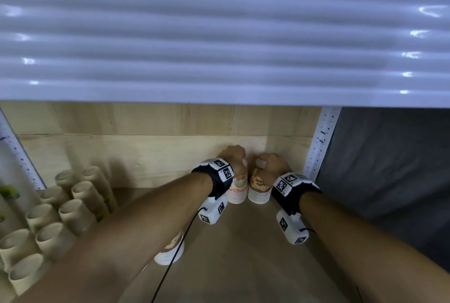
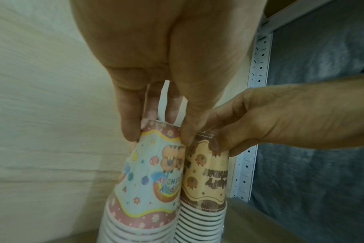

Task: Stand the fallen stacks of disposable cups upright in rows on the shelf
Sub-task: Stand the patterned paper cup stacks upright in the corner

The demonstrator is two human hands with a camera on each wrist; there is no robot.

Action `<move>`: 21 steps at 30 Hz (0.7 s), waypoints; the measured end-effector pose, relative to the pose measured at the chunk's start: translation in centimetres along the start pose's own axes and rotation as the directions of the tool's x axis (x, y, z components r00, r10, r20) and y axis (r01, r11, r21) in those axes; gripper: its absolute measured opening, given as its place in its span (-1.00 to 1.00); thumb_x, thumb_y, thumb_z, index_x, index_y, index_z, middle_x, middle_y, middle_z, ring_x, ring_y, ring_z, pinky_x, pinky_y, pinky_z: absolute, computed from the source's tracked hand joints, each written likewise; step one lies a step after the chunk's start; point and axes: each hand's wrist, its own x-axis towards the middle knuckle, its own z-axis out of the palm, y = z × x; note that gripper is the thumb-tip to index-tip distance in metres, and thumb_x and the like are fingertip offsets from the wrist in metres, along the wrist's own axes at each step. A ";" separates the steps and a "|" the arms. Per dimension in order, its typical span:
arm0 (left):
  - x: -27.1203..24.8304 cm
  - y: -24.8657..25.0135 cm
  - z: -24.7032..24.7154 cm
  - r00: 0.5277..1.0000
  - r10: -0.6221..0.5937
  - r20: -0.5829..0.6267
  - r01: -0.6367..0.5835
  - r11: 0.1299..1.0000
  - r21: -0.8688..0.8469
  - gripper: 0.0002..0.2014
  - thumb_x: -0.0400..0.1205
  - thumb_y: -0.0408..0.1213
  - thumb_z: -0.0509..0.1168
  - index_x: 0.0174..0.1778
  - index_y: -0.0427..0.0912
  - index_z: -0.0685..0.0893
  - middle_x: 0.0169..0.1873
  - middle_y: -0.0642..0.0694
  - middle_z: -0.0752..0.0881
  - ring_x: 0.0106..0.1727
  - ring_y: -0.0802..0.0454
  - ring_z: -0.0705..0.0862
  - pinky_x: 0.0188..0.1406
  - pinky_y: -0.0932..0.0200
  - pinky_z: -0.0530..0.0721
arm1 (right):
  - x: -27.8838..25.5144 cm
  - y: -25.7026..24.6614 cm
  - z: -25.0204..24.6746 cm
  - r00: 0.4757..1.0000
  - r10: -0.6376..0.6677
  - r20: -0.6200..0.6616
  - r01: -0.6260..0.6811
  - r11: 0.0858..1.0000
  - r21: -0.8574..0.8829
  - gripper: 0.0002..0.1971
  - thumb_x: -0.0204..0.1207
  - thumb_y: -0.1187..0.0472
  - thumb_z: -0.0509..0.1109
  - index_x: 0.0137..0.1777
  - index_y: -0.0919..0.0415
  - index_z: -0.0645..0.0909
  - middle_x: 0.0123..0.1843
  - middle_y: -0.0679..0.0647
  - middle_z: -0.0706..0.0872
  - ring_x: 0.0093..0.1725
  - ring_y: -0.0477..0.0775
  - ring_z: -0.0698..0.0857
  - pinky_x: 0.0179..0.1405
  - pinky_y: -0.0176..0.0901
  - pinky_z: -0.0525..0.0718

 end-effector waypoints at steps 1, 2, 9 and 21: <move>0.0 0.0 0.0 1.000 0.004 -0.003 -0.004 1.000 0.005 -0.54 0.57 -0.23 0.42 0.41 -0.16 0.56 0.37 -0.17 0.54 0.35 -0.17 0.56 0.04 0.18 0.48 | 0.1 0.2 0.0 1.000 0.009 0.004 -0.009 1.000 0.009 -0.76 0.60 0.11 0.27 0.05 0.23 0.70 0.13 0.15 0.74 0.20 0.21 0.67 0.22 -0.06 0.61; -0.2 0.1 -0.2 1.000 0.004 -0.005 -0.004 1.000 0.013 -0.53 0.58 -0.23 0.42 0.42 -0.16 0.54 0.39 -0.17 0.52 0.38 -0.17 0.54 0.08 0.18 0.49 | 0.0 0.1 -0.1 1.000 0.018 0.000 -0.018 1.000 0.022 -0.76 0.57 0.08 0.28 0.05 0.19 0.70 0.13 0.14 0.74 0.19 0.20 0.68 0.21 -0.07 0.62; -2.3 0.5 -3.0 1.000 0.023 0.009 -0.024 0.999 0.032 -0.36 0.56 -0.15 0.46 0.56 -0.16 0.43 0.52 -0.17 0.44 0.50 -0.16 0.46 0.31 0.10 0.50 | -0.5 -1.3 -1.2 0.999 0.005 -0.039 -0.005 1.000 0.004 -0.60 0.35 0.07 0.33 0.21 -0.03 0.69 0.12 0.01 0.80 0.11 0.13 0.75 0.16 -0.04 0.72; -11.0 -4.0 -11.1 0.985 -0.150 0.089 0.134 0.977 0.167 -0.49 0.50 -0.10 0.52 0.38 0.03 0.58 0.25 0.00 0.54 0.14 -0.02 0.54 0.02 0.15 0.48 | -3.0 -10.9 -0.4 0.985 -0.161 0.068 0.160 0.987 0.023 -0.60 0.44 0.02 0.43 0.29 0.00 0.63 0.28 0.02 0.65 0.22 0.10 0.66 0.18 -0.03 0.67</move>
